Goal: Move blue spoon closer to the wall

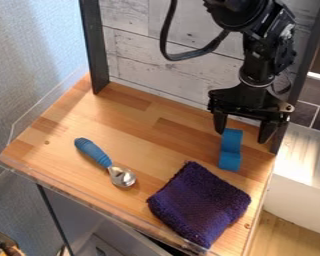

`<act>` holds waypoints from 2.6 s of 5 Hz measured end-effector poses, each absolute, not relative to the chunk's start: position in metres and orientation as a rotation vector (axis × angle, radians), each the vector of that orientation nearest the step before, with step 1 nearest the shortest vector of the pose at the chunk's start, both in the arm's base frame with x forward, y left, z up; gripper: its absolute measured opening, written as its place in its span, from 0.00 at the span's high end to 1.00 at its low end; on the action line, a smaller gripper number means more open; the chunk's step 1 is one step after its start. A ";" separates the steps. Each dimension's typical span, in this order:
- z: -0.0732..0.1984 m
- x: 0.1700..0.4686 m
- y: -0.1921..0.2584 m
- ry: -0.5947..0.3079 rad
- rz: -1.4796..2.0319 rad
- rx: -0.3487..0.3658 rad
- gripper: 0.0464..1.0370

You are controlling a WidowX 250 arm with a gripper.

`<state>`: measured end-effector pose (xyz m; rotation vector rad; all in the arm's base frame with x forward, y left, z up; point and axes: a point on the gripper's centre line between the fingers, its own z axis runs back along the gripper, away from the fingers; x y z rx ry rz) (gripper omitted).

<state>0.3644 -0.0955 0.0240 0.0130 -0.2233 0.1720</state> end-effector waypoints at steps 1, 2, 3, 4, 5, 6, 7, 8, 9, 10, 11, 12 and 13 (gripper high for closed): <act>0.012 0.360 -0.095 -0.186 0.174 0.021 0.04; 0.006 0.349 -0.075 -0.107 0.261 0.002 0.04; 0.022 0.341 -0.049 -0.135 0.379 -0.006 0.04; 0.032 0.324 -0.030 -0.174 0.502 0.004 0.04; 0.029 0.308 -0.001 -0.179 0.661 0.076 0.04; 0.028 0.295 0.017 -0.248 0.824 0.118 0.04; 0.022 0.283 0.041 -0.243 0.978 0.122 0.04; 0.015 0.280 0.064 -0.239 1.117 0.101 0.04; 0.004 0.273 0.080 -0.205 1.201 0.107 0.04; -0.003 0.269 0.091 -0.188 1.245 0.111 0.04; -0.017 0.266 0.097 -0.160 1.269 0.116 0.04; -0.023 0.272 0.101 -0.159 1.268 0.134 0.04; -0.035 0.273 0.101 -0.133 1.258 0.142 0.04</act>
